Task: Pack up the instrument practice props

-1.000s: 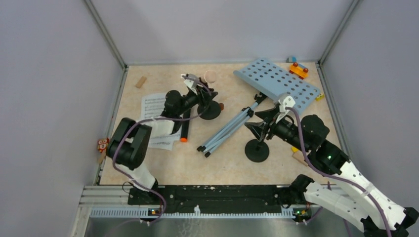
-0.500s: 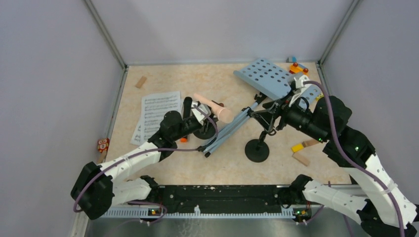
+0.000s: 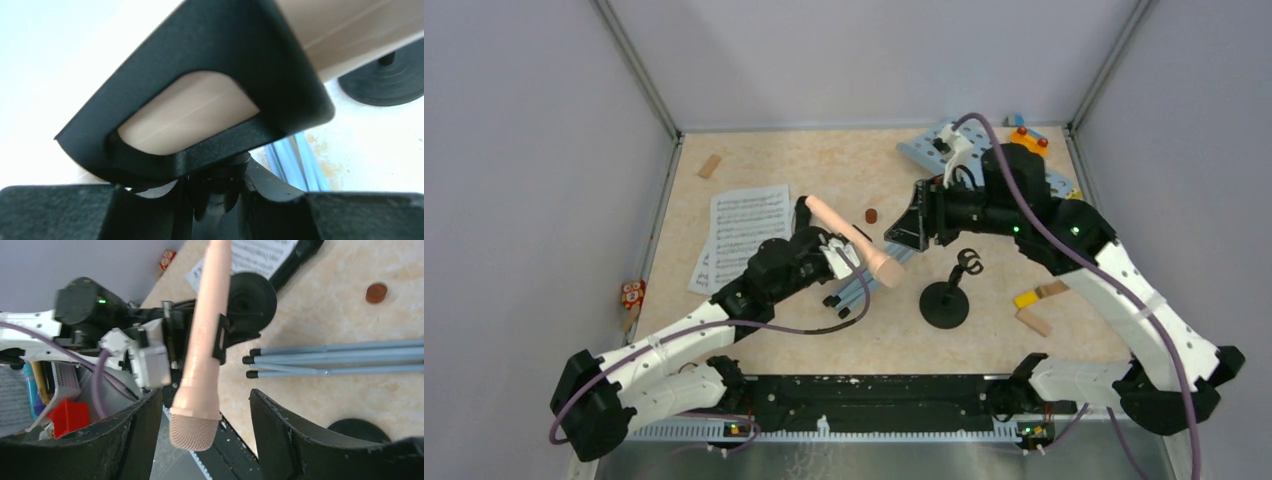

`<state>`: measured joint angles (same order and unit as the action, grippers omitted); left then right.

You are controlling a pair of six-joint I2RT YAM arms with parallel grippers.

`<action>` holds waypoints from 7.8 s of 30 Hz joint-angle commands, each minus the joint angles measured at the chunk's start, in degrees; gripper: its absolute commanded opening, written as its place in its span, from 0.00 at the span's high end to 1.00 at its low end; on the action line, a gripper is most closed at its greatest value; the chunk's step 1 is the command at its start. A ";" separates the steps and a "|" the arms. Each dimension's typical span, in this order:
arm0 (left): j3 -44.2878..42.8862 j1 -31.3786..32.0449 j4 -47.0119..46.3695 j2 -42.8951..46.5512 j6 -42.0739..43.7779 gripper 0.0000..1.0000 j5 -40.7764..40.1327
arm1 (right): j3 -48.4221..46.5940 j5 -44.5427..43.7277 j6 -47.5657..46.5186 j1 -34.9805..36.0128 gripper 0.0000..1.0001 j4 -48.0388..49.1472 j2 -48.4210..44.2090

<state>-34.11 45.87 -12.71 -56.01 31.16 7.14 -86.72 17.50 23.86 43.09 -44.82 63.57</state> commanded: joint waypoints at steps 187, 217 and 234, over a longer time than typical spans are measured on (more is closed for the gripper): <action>-2.47 -22.01 21.05 35.87 -33.65 1.00 5.16 | -3.18 -27.12 -19.54 4.77 0.16 22.15 14.47; 4.35 25.18 -30.51 -13.39 -34.91 1.00 -10.03 | 7.31 -37.17 -5.55 4.77 0.14 -3.01 -17.58; 7.05 23.61 -56.23 -33.09 -27.21 0.55 -23.09 | 13.25 -33.79 -6.95 4.73 0.14 -1.90 -21.13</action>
<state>-25.87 70.46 -56.99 -87.74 1.76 -10.46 -73.38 -17.06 17.69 47.51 -48.88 43.29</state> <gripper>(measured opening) 0.412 0.860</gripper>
